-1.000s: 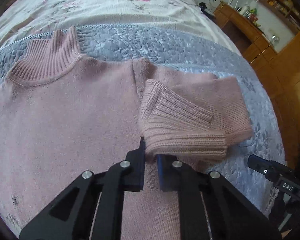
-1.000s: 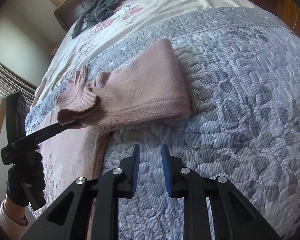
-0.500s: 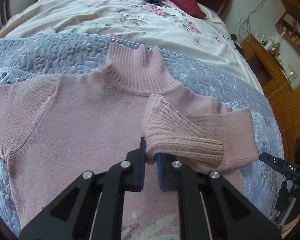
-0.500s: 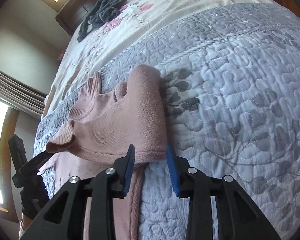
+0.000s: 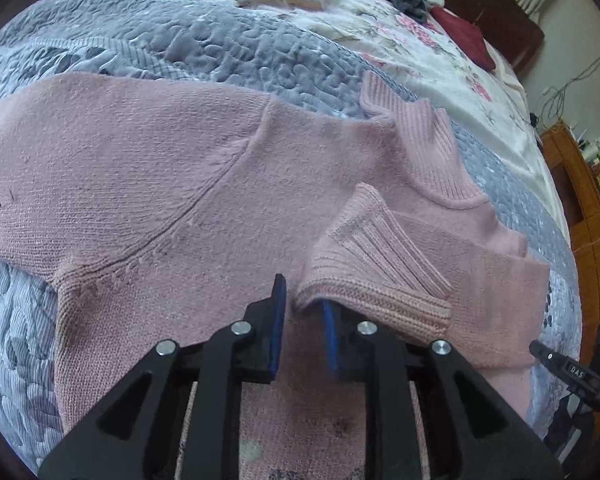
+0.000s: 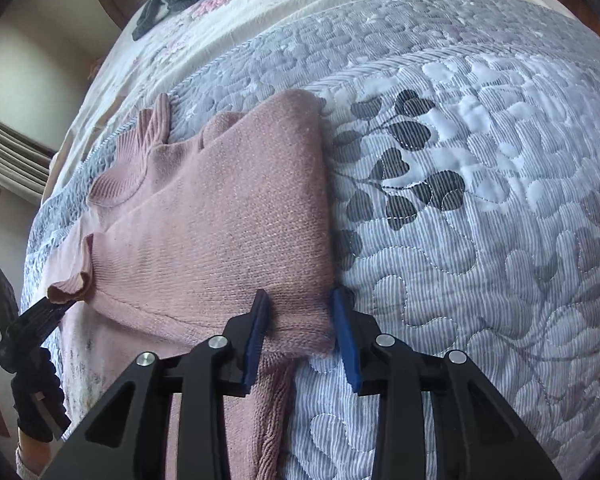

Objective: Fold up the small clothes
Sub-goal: 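Open the right tool and release the folded sleeve, then move the left tool to the other sleeve cuff and close on it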

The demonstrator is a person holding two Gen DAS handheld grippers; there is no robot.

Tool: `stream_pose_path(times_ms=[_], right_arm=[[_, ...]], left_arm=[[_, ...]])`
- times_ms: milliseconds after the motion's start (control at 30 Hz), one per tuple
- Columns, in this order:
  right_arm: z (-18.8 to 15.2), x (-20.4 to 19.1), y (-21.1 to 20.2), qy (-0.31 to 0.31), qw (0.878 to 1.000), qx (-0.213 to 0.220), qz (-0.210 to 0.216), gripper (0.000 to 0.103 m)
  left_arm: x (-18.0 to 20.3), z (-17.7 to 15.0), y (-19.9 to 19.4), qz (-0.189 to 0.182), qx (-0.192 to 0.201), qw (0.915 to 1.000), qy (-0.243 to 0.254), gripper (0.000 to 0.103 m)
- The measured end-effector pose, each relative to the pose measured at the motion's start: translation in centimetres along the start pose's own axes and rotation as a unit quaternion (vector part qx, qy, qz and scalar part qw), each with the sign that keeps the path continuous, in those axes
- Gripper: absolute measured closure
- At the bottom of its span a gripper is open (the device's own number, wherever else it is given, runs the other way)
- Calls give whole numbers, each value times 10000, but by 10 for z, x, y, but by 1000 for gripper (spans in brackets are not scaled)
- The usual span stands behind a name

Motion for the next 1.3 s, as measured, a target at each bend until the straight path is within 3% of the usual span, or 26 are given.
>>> stream_pose_path(times_ms=[133,367,500,567,733,800,900,1000,1167,1300], right_arm=[[-1,6,-1,32,10000,-25,84,70],[2,1,-2,-43,10000,-58,-35,70],[6,-15,-23,-171,9989,291,-311,67],[9,-33,-38,-333,9978,500,-269,67],[10,-81,-32,-778,9967,238,71,67],[8,-83,-18,-803,9967,81,-121,67],[2,-66,5,-556,9976,-207,-346,69],[-2,-50,16,-329,9991,-237,-80,69],[1,-51,14,-289,9988,-367,-145,69],[0,-82,-12,-587,9980,-118,-188,64]], left_arm=[[-27,10,-2,-3,98,9985,-541,79],[-65,20,-35,261,451,9950,-847,81],[-65,23,-59,503,623,9956,-491,75],[-50,24,-63,592,648,9960,-177,61],[13,21,-41,60,320,9981,529,51],[28,16,-21,28,108,9978,649,51],[32,13,8,307,-162,9960,818,51],[20,9,28,469,-323,9950,825,52],[18,8,22,335,-299,9949,901,52],[3,14,-18,107,-28,9978,654,50]])
Point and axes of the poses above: each gripper's, at about its wrist camera, not at the fingertips, and y roughly the way its jaws point, x to its right, z to its top, the point moved 6 cm from there along y, roughly the way its jaws point, and after that the axes turned 3 degrees about -x, right-handed, at the moved point
